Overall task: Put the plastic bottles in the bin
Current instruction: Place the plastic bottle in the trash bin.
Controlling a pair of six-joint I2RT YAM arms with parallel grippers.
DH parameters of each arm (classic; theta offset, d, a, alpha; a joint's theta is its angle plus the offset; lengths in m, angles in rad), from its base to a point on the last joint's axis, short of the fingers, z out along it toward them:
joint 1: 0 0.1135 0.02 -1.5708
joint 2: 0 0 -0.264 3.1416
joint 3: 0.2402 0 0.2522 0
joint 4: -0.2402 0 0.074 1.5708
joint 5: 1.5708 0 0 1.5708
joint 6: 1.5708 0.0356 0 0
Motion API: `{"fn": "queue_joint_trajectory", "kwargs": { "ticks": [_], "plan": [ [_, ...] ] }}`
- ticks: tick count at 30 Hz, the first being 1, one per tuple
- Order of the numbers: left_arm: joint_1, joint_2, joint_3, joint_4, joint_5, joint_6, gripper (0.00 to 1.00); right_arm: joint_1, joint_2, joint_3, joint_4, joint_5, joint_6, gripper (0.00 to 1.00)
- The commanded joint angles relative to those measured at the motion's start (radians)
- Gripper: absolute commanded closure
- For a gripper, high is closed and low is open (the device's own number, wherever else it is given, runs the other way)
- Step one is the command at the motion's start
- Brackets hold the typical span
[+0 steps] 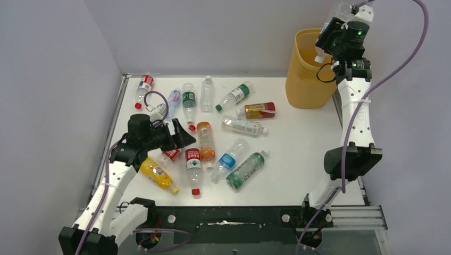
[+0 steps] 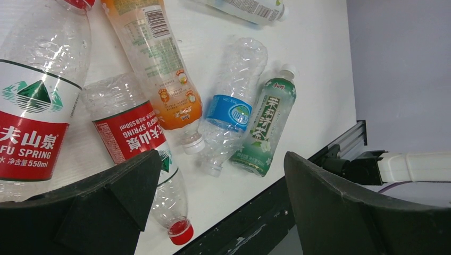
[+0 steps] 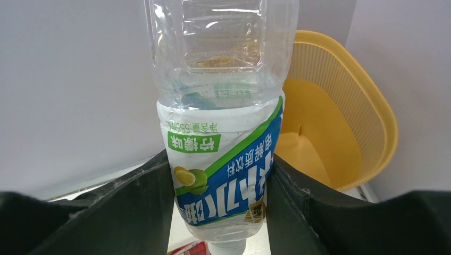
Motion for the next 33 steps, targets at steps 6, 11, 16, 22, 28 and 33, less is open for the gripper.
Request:
{"fn": "queue_joint_trajectory", "kwargs": {
  "ticks": [6, 11, 16, 22, 28, 33],
  "plan": [
    [-0.002, -0.007, 0.094, -0.021, 0.005, 0.066, 0.13, -0.105, 0.106, 0.114, 0.135, -0.091, 0.050, 0.46],
    [-0.004, -0.008, 0.087, -0.005, 0.020, 0.067, 0.13, -0.141, 0.151, 0.125, 0.171, -0.124, 0.055, 0.44],
    [-0.004, -0.007, 0.094, -0.018, 0.013, 0.078, 0.13, -0.152, 0.245, 0.236, 0.143, -0.164, 0.059, 0.14],
    [-0.003, -0.012, 0.099, -0.028, 0.002, 0.081, 0.13, -0.143, 0.288, 0.253, 0.132, -0.191, 0.078, 0.02],
    [-0.002, -0.002, 0.117, -0.021, 0.002, 0.077, 0.13, -0.112, 0.238, 0.243, 0.076, -0.168, 0.053, 0.02],
    [0.001, 0.025, 0.150, -0.023, 0.002, 0.059, 0.13, -0.011, 0.133, 0.183, 0.013, -0.086, -0.003, 0.02]
  ]
}}
